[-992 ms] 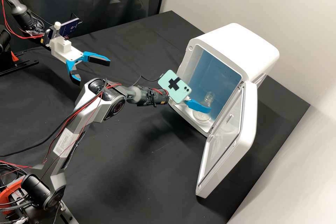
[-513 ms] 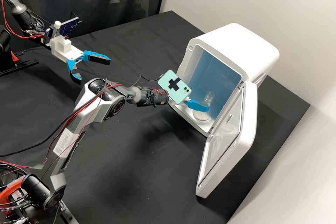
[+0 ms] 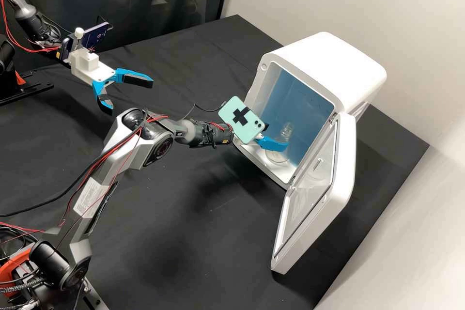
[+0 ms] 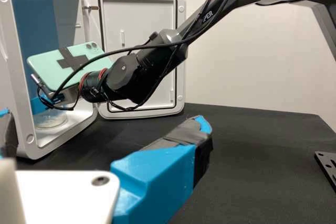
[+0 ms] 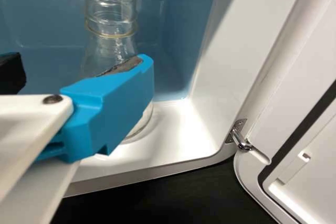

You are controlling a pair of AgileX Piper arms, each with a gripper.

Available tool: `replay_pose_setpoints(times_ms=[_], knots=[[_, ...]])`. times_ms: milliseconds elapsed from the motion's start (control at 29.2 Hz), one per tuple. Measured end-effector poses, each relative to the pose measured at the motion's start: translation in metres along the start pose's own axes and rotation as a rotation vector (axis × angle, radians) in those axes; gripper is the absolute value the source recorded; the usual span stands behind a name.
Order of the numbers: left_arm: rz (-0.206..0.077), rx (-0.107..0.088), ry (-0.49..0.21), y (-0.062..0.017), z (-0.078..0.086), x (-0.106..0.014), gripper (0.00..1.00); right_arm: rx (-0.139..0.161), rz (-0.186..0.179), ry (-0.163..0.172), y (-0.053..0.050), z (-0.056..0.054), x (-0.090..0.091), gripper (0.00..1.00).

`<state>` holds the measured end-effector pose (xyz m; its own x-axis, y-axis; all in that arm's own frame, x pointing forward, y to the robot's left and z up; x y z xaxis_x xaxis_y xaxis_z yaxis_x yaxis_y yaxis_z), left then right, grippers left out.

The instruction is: Take the flask out of the incubator

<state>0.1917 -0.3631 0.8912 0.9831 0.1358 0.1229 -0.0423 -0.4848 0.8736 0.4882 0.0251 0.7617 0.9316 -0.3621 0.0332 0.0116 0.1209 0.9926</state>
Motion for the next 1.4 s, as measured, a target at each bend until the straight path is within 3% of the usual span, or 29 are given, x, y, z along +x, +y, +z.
replay_pose_setpoints(times_ms=[513, 1334, 1403], knots=[[0.000, 0.000, 0.000, 0.0000, 0.0000, 0.0000, 1.00, 0.012, 0.000, 0.003, 0.0001, -0.0002, -0.0002, 0.00], [0.000, 0.000, 0.000, 0.0000, 0.0000, 0.0000, 1.00, -0.018, 0.010, 0.008, -0.0056, 0.0033, -0.0071, 0.00], [0.000, 0.000, 0.000, 0.0000, 0.0000, 0.0000, 1.00, -0.010, 0.012, 0.014, -0.0040, 0.0029, -0.0093, 0.00]])
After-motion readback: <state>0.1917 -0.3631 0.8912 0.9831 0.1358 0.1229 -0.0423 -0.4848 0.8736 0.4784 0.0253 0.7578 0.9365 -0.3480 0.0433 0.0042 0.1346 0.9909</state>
